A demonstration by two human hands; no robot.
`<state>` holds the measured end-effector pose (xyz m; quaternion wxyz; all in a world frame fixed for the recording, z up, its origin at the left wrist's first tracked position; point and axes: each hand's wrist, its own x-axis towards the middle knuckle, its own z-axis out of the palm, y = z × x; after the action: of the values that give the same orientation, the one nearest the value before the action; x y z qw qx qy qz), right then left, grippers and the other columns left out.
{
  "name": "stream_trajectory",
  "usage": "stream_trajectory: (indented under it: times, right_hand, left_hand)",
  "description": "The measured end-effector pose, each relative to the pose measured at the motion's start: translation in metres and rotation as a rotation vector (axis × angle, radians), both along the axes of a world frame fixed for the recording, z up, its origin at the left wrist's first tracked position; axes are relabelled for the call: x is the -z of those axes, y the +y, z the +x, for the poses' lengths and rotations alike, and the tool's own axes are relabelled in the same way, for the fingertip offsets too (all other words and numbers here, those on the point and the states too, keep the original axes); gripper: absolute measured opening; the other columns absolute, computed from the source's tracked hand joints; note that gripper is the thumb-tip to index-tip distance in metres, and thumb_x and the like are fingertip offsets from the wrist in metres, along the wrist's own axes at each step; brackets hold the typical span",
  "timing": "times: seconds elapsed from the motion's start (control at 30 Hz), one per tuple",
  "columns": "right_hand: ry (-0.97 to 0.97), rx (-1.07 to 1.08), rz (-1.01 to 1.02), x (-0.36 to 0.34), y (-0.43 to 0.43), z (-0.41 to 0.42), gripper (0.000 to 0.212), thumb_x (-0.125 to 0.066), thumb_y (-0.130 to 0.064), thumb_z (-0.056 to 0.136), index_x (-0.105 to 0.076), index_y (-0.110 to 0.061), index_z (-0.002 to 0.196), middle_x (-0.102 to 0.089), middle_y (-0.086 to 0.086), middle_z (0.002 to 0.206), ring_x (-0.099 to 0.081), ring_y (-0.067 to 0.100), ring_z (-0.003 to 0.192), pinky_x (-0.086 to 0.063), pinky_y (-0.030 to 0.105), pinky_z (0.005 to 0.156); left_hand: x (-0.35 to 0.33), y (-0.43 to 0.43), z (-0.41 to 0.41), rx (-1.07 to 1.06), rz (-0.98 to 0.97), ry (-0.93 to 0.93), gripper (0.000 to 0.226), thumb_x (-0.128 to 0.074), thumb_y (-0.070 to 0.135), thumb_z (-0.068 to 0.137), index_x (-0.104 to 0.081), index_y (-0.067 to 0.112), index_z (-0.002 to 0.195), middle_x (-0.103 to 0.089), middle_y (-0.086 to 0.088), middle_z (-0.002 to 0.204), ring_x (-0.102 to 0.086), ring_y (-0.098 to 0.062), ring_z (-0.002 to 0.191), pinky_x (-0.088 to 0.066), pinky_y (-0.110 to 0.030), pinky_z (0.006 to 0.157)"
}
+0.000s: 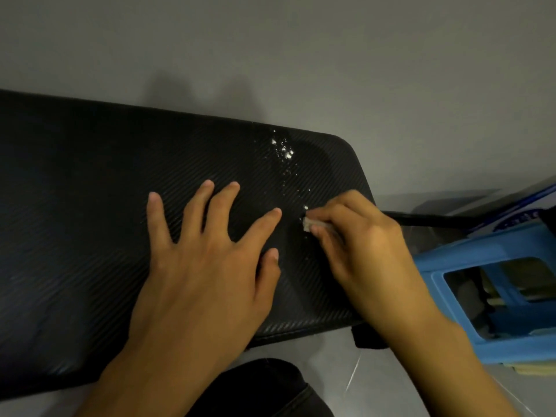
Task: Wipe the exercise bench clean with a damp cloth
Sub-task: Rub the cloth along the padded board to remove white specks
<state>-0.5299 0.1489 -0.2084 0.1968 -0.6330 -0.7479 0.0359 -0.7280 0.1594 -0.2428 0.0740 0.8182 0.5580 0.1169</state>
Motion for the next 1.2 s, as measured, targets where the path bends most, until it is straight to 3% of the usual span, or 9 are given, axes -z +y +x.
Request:
stream_trajectory:
  times: [0.2,0.43,0.67,0.87,1.1,1.2]
  right_hand:
    - [0.076,-0.064,-0.015,-0.002,-0.053,-0.016,0.017,-0.060,-0.026,0.098,-0.074,-0.023,0.106,-0.059,-0.011,0.103,-0.062,0.008,0.092,-0.050,0.021,0.081]
    - [0.018,0.038,0.006,0.000,0.027,-0.008,0.014,-0.067,-0.015,0.095,-0.073,-0.015,0.107,-0.062,-0.004,0.106,-0.060,0.008,0.094,-0.051,0.027,0.083]
    - [0.083,-0.072,-0.072,-0.010,-0.013,-0.012,0.011,-0.067,-0.021,0.093,-0.075,-0.022,0.102,-0.060,-0.013,0.099,-0.062,0.003,0.091,-0.051,0.019,0.080]
    - [0.033,0.038,0.024,-0.001,0.059,-0.014,0.012,-0.066,-0.015,0.095,-0.074,-0.015,0.104,-0.062,-0.003,0.102,-0.060,0.008,0.088,-0.051,0.029,0.080]
    - [0.073,-0.056,-0.024,-0.004,0.006,-0.025,0.013,-0.064,-0.019,0.096,-0.074,-0.019,0.105,-0.061,-0.009,0.100,-0.061,0.006,0.093,-0.052,0.025,0.081]
    - [0.059,-0.043,0.009,-0.002,0.030,-0.022,0.010,-0.066,-0.015,0.095,-0.074,-0.017,0.102,-0.062,-0.006,0.099,-0.061,0.007,0.090,-0.051,0.024,0.081]
  left_hand:
    - [-0.001,-0.001,0.000,-0.005,0.005,-0.021,0.052,-0.036,0.050,0.097,-0.054,0.038,0.145,-0.043,-0.017,0.156,-0.035,-0.040,0.148,-0.016,-0.076,0.116]
    - [-0.002,0.000,-0.001,0.005,-0.010,-0.013,0.053,-0.037,0.051,0.096,-0.052,0.039,0.146,-0.043,-0.016,0.157,-0.034,-0.038,0.149,-0.017,-0.076,0.115]
    - [-0.003,0.000,0.000,0.005,-0.016,-0.040,0.054,-0.037,0.051,0.095,-0.055,0.037,0.144,-0.045,-0.017,0.155,-0.036,-0.039,0.148,-0.017,-0.076,0.115]
    - [-0.003,0.000,-0.002,0.015,-0.024,-0.048,0.053,-0.038,0.051,0.094,-0.057,0.037,0.142,-0.045,-0.015,0.156,-0.036,-0.038,0.148,-0.017,-0.075,0.116]
    - [0.000,0.002,-0.003,0.017,-0.029,-0.070,0.055,-0.039,0.052,0.092,-0.058,0.036,0.141,-0.046,-0.016,0.155,-0.038,-0.039,0.147,-0.017,-0.076,0.115]
    - [0.000,0.003,-0.002,0.017,-0.036,-0.066,0.055,-0.039,0.052,0.091,-0.058,0.035,0.141,-0.046,-0.016,0.155,-0.037,-0.039,0.148,-0.016,-0.076,0.116]
